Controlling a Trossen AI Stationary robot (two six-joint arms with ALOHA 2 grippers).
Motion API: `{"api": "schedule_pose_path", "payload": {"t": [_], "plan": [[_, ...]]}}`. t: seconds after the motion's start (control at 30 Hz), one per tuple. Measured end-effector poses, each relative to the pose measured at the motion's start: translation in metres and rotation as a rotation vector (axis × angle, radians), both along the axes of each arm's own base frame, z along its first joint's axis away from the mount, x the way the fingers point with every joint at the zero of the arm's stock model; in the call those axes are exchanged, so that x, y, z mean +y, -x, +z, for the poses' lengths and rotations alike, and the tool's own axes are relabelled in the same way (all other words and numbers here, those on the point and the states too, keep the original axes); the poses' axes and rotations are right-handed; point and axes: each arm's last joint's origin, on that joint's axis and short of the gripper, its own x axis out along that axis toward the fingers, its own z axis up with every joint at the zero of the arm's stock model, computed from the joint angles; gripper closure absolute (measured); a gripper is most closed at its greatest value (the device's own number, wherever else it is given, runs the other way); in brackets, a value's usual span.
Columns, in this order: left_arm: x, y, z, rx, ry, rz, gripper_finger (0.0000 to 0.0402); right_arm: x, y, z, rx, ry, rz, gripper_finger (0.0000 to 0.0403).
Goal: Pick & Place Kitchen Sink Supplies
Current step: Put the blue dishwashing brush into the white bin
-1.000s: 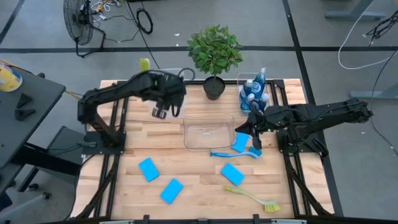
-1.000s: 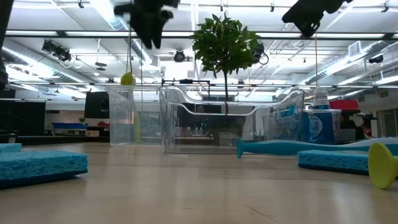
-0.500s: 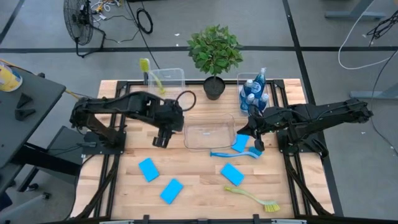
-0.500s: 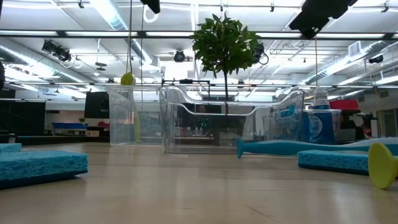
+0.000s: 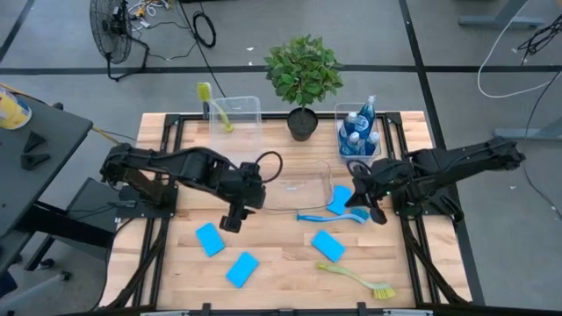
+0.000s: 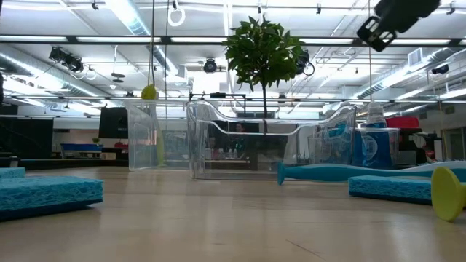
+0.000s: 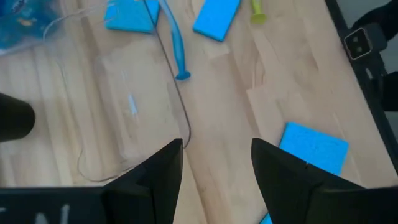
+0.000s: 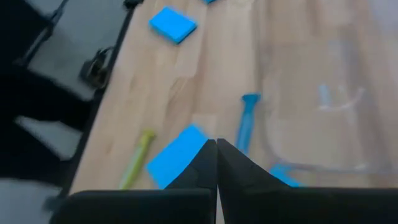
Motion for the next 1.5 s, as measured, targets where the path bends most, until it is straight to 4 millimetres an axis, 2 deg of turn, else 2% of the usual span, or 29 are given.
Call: {"api": "schedule_pose_path", "payload": {"t": [0.23, 0.43, 0.77, 0.93, 1.27, 1.5], "plan": [[-0.001, -0.001, -0.002, 0.004, -0.006, 0.001, 0.0205, 0.018, 0.011, -0.005, 0.114, -0.061, 0.068, 0.0399], [0.000, -0.002, -0.002, 0.000, -0.022, 0.011, 0.0205, 0.025, 0.018, -0.013, 0.207, 0.002, 0.038, 0.0399], [0.001, -0.002, -0.001, -0.004, -0.038, 0.021, 0.0205, 0.031, 0.005, -0.030, 0.330, 0.038, -0.023, 0.0390], [0.000, -0.002, -0.001, -0.004, -0.038, 0.021, 0.0205, 0.035, -0.005, -0.045, 0.413, 0.086, -0.011, 0.0348], [0.000, -0.002, -0.001, -0.004, -0.039, 0.021, 0.0205, 0.037, -0.010, -0.087, 0.533, 0.175, 0.023, 0.0220], [0.001, -0.002, -0.001, -0.004, -0.039, 0.021, 0.0204, 0.035, -0.011, -0.107, 0.487, 0.226, -0.006, 0.0155]]}}
